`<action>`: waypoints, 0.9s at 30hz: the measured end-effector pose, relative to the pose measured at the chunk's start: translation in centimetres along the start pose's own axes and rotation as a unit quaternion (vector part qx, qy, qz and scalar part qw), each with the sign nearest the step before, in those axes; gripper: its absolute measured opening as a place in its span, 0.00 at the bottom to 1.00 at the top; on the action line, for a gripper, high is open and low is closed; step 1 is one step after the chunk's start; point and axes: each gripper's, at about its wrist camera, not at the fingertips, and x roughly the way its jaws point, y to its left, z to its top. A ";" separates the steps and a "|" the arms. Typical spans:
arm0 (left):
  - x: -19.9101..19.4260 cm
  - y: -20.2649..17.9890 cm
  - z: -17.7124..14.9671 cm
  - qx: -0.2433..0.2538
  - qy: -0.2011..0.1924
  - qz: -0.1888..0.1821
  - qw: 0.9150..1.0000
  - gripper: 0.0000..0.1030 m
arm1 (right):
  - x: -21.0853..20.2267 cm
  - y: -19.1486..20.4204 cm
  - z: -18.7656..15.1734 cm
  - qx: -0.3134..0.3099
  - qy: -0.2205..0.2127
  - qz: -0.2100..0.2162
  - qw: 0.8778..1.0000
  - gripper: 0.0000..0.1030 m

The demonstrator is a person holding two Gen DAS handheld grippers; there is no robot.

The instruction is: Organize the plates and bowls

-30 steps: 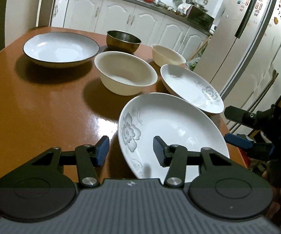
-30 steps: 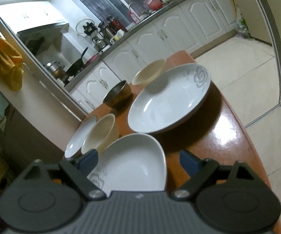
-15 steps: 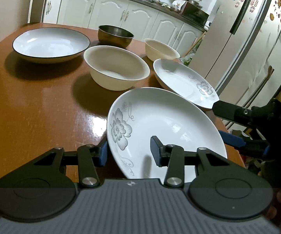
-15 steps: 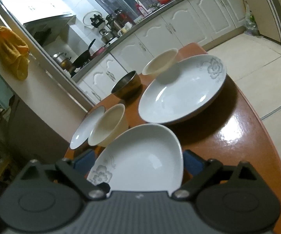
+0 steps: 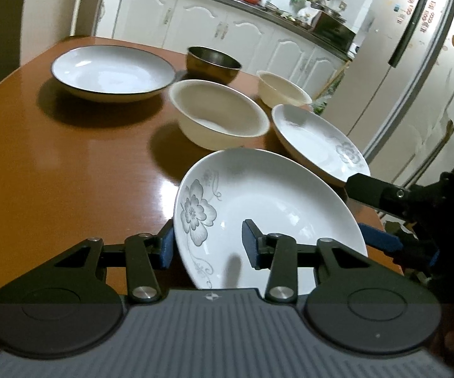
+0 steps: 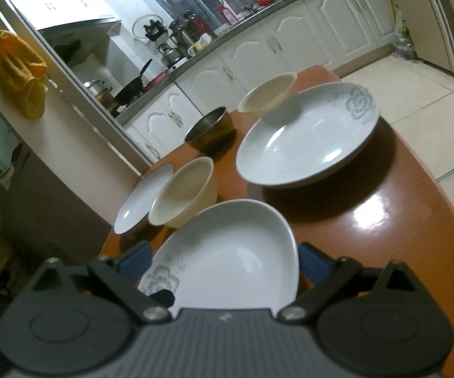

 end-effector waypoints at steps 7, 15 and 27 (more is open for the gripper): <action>-0.5 2.7 0.8 -0.012 -0.008 0.011 1.000 0.47 | 1.0 1.3 -0.6 0.000 0.008 0.017 1.000 0.95; -1.3 6.5 1.9 -0.039 -0.023 0.032 0.998 0.47 | 3.0 3.7 -1.5 -0.014 0.025 0.039 0.999 0.95; -2.7 12.6 4.1 -0.077 -0.059 0.080 0.992 0.47 | 6.9 8.6 -2.2 -0.044 0.050 0.091 0.994 0.95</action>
